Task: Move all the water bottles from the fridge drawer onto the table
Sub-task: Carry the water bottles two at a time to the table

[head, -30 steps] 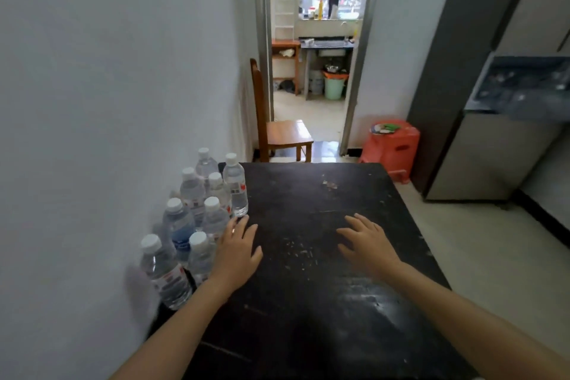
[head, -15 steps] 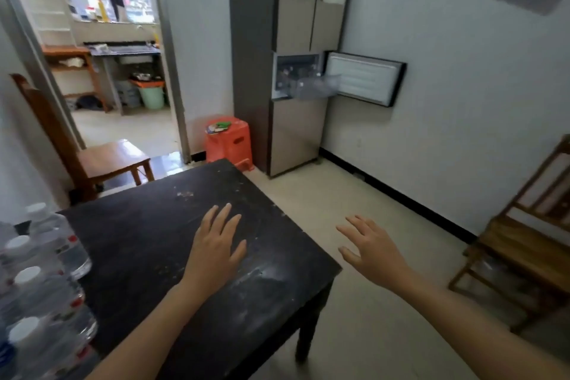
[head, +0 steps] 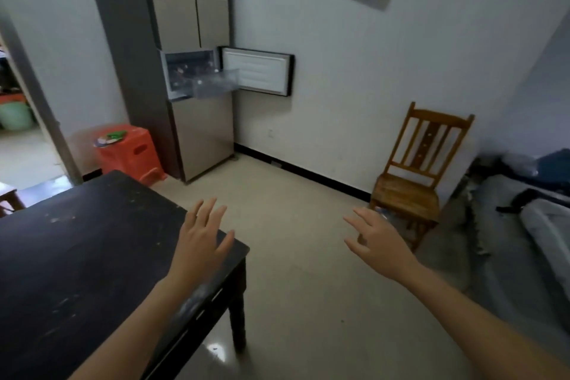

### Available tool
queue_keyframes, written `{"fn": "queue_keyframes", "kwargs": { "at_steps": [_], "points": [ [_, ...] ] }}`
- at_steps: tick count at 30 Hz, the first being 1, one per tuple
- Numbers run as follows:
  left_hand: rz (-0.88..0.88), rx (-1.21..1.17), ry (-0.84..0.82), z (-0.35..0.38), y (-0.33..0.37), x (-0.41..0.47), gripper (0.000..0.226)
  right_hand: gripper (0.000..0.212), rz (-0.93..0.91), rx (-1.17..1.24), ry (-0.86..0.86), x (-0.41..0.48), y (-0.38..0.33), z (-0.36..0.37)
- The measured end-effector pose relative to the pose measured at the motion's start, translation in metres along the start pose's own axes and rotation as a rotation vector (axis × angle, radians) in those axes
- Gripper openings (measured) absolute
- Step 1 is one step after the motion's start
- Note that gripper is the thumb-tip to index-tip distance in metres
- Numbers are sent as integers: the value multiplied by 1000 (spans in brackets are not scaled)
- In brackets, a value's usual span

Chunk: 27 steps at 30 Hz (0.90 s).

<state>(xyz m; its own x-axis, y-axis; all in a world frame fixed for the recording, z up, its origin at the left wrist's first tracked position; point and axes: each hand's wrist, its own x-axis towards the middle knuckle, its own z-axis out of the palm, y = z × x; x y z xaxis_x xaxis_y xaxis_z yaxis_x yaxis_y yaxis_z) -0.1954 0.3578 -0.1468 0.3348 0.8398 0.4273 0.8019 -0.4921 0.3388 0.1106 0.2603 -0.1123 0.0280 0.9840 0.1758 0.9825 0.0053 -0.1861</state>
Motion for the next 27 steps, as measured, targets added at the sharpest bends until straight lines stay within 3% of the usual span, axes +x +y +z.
{"fn": "queue_keyframes", "kwargs": {
  "at_steps": [3, 8, 12, 19, 21, 24, 27],
  "points": [
    [10, -70, -7, 19, 57, -11, 69, 50, 48, 24, 21, -44, 46, -12],
    [17, -128, -39, 54, 131, -37, 70, 60, 138, 40, 0, -106, 102, -24],
    [8, -191, -91, 82, 183, -52, 71, 49, 180, 39, 28, -146, 140, -28],
    [-8, -279, -164, 125, 236, -49, 81, 50, 264, 24, -3, -172, 192, -34],
    [5, -282, -184, 140, 250, -38, 77, 55, 287, 24, -18, -171, 206, -36],
    [18, -279, -219, 163, 271, -15, 52, 51, 307, -6, -72, -163, 228, -36],
    [51, -283, -220, 194, 294, 16, 49, 52, 326, -30, -123, -150, 260, -38]
  ]
}}
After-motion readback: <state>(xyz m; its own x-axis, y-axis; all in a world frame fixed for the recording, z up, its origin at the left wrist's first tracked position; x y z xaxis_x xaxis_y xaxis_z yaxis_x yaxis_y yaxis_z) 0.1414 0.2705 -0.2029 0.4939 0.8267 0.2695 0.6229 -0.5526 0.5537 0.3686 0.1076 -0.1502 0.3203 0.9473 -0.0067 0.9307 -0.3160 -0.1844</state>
